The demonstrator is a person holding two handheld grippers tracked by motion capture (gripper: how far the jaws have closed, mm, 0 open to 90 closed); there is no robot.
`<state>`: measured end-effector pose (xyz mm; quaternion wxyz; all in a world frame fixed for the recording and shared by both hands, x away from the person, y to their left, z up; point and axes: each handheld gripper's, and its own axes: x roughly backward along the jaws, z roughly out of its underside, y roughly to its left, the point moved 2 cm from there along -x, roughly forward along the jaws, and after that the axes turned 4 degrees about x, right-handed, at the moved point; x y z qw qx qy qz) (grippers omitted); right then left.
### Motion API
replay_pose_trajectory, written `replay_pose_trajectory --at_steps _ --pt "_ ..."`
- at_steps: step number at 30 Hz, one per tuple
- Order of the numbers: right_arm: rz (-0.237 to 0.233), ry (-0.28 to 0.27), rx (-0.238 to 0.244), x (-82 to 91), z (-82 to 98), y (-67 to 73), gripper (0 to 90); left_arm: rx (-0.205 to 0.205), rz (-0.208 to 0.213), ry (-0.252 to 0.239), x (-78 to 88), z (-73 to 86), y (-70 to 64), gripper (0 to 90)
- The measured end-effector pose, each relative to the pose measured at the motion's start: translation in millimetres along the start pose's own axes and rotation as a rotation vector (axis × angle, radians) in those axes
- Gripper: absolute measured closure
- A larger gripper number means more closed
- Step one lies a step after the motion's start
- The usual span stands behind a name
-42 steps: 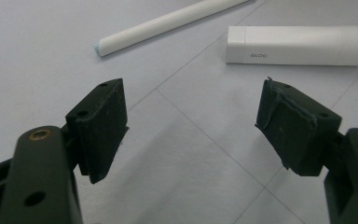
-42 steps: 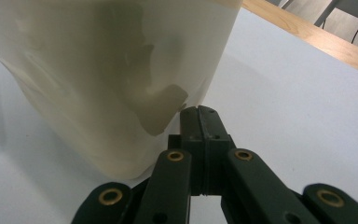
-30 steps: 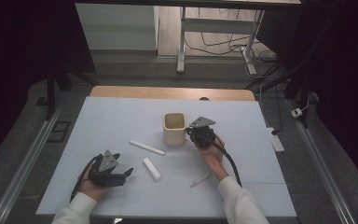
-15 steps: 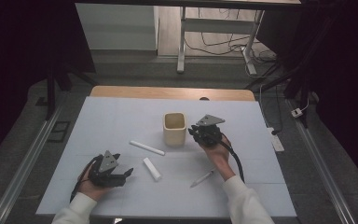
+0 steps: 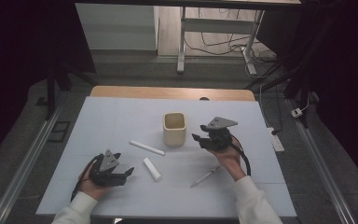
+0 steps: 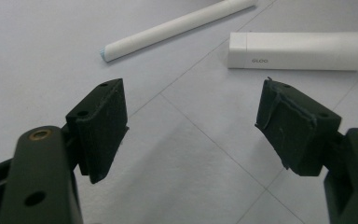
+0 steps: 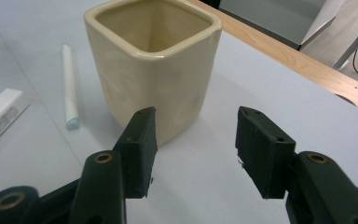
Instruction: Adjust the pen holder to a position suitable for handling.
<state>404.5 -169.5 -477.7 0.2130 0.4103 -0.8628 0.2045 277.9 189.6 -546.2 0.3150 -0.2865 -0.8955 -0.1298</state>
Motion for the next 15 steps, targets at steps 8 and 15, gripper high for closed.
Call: replay_pose_trajectory --at_steps 8,15 --pt "-0.002 0.007 0.013 23.0 8.1 -6.6 45.3 0.008 0.009 -0.005 -2.5 -1.0 0.8 24.7" --pt "-0.012 -0.004 -0.006 41.0 14.9 -12.8 45.4 0.013 0.018 -0.014 -0.3 -1.2 1.5 24.8"
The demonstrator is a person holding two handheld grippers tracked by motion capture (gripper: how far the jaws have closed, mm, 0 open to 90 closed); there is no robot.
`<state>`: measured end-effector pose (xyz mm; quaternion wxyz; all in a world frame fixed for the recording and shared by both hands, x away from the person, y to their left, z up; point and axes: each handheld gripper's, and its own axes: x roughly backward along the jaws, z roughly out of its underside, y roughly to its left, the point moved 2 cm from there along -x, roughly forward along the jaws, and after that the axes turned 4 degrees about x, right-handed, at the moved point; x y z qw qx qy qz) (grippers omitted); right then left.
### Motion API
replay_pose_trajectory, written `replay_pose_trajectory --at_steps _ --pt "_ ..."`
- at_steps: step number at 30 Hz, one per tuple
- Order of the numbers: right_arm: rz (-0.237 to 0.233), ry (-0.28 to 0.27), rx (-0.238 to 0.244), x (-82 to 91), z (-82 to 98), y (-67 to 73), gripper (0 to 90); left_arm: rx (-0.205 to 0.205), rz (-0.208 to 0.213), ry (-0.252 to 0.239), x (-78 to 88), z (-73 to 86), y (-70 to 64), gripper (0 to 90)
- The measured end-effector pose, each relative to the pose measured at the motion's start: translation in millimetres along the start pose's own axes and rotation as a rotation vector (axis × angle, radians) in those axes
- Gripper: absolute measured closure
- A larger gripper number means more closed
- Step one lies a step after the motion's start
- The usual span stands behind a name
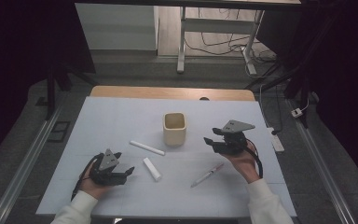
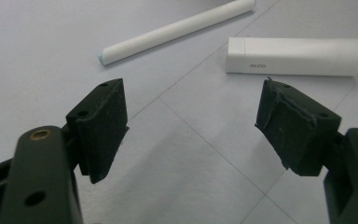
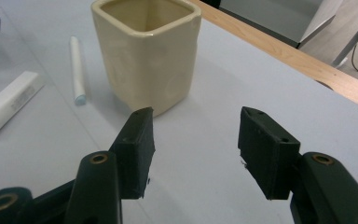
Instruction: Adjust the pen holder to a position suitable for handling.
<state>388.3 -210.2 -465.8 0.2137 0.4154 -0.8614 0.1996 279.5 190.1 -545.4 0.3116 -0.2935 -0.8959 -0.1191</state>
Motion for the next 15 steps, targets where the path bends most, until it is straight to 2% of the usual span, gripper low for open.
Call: replay_pose_trajectory --at_steps 7,10,13,14,15 --pt "-0.026 0.013 0.009 12.2 7.5 5.4 45.3 0.004 -0.002 -0.005 1.4 -0.5 0.7 24.9" --pt "-0.031 0.029 0.032 16.4 8.2 8.9 44.9 0.001 -0.007 -0.004 1.9 -0.9 -0.2 24.9" --pt "-0.059 0.035 0.042 19.2 8.6 11.4 44.8 -0.003 -0.009 -0.002 1.8 -1.3 -1.4 24.9" --pt "-0.076 0.054 0.067 19.6 8.2 13.4 44.4 -0.005 -0.010 0.001 1.6 -1.4 -1.8 24.9" --pt "-0.076 0.054 0.067 19.6 8.2 13.4 44.4 -0.007 -0.010 0.002 1.3 -1.5 -2.1 24.9"
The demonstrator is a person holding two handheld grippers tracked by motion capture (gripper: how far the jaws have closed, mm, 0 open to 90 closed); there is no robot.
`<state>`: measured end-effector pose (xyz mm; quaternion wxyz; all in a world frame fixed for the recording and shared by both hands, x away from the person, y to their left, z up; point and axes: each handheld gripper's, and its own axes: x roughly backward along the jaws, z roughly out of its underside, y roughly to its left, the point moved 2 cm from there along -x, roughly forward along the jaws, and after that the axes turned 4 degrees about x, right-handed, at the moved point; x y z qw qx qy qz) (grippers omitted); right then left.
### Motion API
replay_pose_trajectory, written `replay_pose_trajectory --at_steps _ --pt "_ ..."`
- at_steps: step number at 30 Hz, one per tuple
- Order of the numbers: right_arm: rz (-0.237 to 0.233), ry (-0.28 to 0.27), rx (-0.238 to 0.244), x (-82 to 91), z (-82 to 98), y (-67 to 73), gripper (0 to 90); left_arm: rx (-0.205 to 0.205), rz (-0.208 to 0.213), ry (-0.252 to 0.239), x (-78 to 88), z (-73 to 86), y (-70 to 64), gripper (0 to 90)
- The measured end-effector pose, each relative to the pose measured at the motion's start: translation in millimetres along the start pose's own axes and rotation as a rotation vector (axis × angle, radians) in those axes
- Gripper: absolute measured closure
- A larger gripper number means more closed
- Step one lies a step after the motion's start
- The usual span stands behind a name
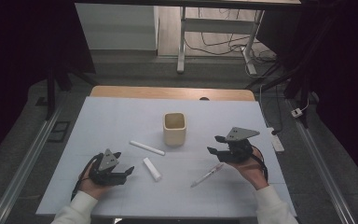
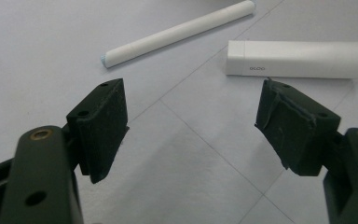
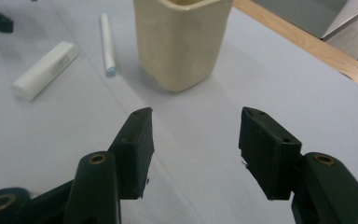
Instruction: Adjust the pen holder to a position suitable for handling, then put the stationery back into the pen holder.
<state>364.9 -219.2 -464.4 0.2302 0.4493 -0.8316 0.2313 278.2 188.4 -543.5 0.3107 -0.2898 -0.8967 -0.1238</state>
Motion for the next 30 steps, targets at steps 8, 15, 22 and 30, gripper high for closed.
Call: replay_pose_trajectory --at_steps 8,15,22,30 --pt "-0.056 0.089 0.102 3.4 -4.7 9.8 41.8 -0.002 0.012 -0.002 -2.9 -2.2 0.3 25.0" --pt "-0.077 0.104 0.096 7.9 -3.2 8.8 41.3 -0.007 0.018 -0.004 -4.3 -3.8 -0.3 25.1" --pt "-0.125 0.151 0.141 5.6 -0.8 15.1 38.3 -0.013 0.019 -0.003 -6.2 -6.2 -0.8 25.2" --pt "-0.170 0.187 0.178 -3.6 -1.3 23.7 38.6 -0.016 0.015 -0.002 -4.5 -5.2 -1.1 25.2"
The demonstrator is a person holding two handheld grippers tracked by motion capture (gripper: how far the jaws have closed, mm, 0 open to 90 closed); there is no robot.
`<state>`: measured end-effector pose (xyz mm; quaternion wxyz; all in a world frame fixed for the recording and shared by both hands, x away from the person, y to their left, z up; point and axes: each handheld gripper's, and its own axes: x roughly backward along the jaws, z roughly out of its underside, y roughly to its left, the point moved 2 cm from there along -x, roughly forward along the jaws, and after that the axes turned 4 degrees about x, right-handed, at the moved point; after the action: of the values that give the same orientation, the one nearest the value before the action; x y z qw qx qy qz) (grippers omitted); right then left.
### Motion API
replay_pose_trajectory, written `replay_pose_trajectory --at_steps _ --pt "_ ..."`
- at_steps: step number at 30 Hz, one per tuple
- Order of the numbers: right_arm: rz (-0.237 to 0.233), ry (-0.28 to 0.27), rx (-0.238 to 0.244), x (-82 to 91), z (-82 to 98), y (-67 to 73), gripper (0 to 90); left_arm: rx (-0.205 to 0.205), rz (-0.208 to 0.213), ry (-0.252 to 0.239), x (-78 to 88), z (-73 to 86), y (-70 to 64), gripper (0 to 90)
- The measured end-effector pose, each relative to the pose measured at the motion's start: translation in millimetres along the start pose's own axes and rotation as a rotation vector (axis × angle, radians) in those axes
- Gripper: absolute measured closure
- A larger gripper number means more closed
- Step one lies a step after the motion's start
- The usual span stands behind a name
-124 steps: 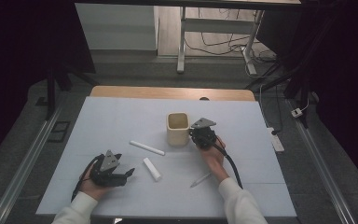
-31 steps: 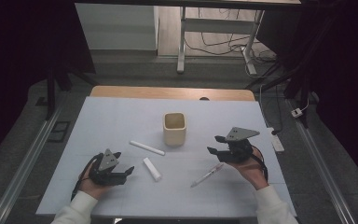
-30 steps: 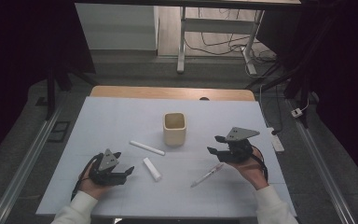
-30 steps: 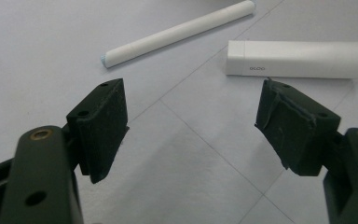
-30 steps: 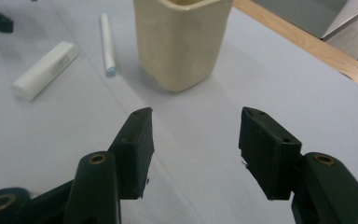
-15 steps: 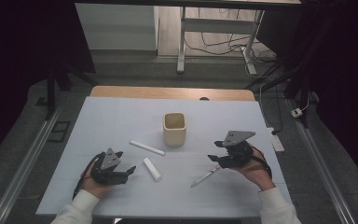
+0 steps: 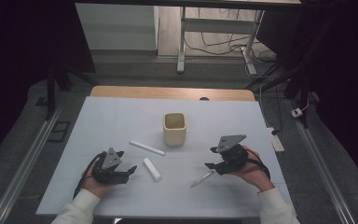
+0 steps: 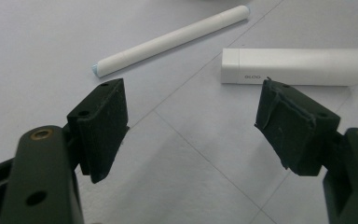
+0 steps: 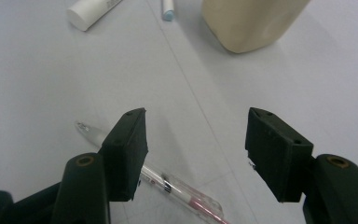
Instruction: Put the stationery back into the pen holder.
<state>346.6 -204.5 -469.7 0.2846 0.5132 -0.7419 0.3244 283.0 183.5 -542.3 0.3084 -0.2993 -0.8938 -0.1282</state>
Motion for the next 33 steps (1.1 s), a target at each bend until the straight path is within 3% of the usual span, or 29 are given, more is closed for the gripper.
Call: replay_pose_trajectory --at_steps 26,33 --pt "-0.137 0.072 0.098 -24.8 -8.7 18.3 39.5 0.002 0.006 0.004 0.6 1.2 -0.8 25.1" --pt "-0.189 0.118 0.139 -33.1 -8.2 27.2 39.5 0.001 0.007 0.005 0.1 1.1 -1.2 25.1"
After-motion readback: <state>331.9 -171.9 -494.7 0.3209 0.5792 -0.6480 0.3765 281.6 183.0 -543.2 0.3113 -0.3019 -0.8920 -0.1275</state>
